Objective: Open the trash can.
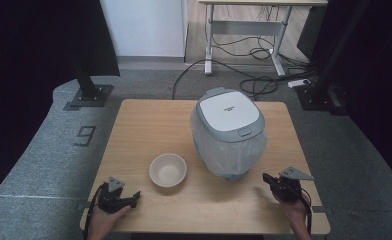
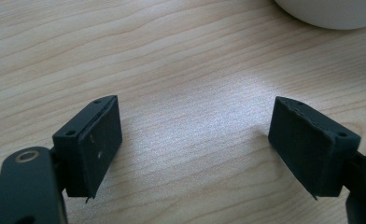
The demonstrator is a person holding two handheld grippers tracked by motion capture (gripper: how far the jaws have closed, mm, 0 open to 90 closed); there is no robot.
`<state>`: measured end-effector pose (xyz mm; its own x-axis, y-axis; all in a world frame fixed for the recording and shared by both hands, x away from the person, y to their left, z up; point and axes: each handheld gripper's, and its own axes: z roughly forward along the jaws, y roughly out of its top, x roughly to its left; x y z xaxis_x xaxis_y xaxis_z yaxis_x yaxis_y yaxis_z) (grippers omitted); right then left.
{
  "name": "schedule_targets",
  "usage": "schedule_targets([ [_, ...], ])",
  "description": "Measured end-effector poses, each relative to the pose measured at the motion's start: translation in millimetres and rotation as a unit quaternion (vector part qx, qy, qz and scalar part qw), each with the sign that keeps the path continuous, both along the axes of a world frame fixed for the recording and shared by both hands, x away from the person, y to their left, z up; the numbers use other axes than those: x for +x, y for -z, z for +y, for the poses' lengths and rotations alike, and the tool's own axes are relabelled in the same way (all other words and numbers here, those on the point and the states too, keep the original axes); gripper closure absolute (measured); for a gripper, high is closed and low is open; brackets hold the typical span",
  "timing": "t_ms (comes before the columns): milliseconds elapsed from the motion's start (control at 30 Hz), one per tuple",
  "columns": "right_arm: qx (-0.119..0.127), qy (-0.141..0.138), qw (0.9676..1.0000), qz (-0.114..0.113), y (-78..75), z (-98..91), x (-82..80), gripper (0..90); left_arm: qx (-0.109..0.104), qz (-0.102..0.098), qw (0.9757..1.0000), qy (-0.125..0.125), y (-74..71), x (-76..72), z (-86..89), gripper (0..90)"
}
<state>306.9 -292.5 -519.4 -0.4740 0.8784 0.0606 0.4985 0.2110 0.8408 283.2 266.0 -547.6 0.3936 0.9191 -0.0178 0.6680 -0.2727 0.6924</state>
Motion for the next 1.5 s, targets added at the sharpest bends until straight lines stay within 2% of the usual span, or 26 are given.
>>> schedule_targets([
  [267,-0.002,-0.026,0.9996,-0.011,-1.5,18.4,9.6,89.7,0.000,0.000,1.0000,0.004,0.1,1.3,0.4,17.1],
  [400,0.017,-0.043,0.9988,-0.019,0.1,28.6,13.1,89.7,0.000,0.000,1.0000,0.004,0.0,1.7,0.3,17.1],
  [567,0.026,-0.059,0.9978,-0.013,1.8,39.7,18.5,89.7,0.000,0.000,1.0000,0.004,0.1,1.3,0.2,17.1],
  [600,0.043,-0.062,0.9972,-0.001,2.9,44.7,22.7,89.7,0.001,0.000,1.0000,0.004,0.0,1.0,0.1,17.1],
  [633,0.043,-0.062,0.9972,-0.001,2.9,44.7,22.7,89.7,0.001,0.000,1.0000,0.004,0.0,1.0,0.1,17.1],
  [700,0.059,-0.063,0.9962,0.010,4.4,48.5,27.6,89.6,0.001,0.000,1.0000,0.004,0.1,1.0,0.1,17.1],
  [800,0.045,-0.063,0.9969,0.011,8.1,57.9,35.1,89.6,0.001,0.000,1.0000,0.004,0.0,1.0,0.1,17.1],
  [1000,0.021,-0.069,0.9973,0.014,11.7,72.2,40.2,89.6,0.001,0.000,1.0000,0.004,0.0,1.0,0.1,17.1],
  [1200,-0.004,-0.062,0.9978,0.024,12.0,77.7,40.5,89.7,0.001,0.000,1.0000,0.002,0.0,0.5,-0.2,17.2],
  [1500,-0.016,-0.056,0.9981,0.020,13.6,80.4,38.6,89.9,0.001,0.000,1.0000,0.002,0.1,-0.4,-0.5,17.1],
])
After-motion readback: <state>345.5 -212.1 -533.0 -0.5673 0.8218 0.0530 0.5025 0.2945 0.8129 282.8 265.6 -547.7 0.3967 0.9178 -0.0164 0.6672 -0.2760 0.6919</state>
